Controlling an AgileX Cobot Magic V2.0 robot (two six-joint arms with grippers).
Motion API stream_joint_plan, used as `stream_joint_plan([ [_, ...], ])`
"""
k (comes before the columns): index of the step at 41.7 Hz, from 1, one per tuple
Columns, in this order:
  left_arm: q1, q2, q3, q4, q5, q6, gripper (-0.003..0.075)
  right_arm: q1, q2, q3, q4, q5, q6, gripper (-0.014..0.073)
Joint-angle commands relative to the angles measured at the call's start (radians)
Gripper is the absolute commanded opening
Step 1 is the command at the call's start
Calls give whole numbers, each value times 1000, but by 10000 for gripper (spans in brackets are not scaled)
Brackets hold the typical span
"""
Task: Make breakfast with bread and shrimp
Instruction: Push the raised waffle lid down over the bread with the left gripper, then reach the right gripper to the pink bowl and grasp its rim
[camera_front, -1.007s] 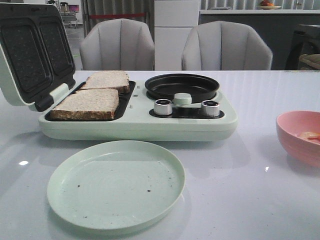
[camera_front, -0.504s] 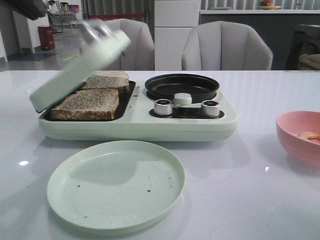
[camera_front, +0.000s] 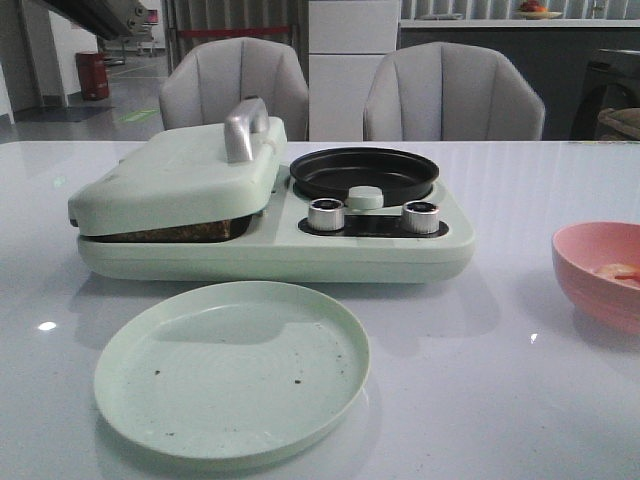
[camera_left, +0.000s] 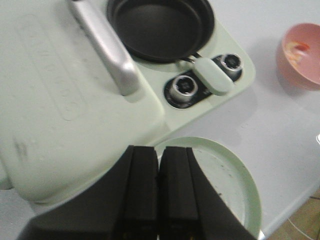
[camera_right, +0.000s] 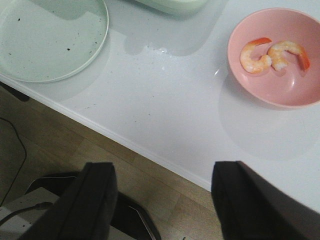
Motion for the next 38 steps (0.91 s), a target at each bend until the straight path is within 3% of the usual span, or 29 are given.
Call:
stream_joint_plan([
  [1,-56,-124,47,-5,-58,8,102,-4,-1,-24,-5,-56,-3,519],
  [14,-154,-451,314,43,-55,-5,102,-4,-1,-24,-5,-56,-3,519],
  [17,-154,-532,360,123,-59,-92,102,-4,-1,-24,-11,-69,-3,519],
  [25,-154,-689,440,531,-50,-534,102,-4,-1,-24,-5,-130,-3,519],
  [38,-154,-726,458,575,-80,-565,102,-4,34,-25,-71,-136,26,519],
])
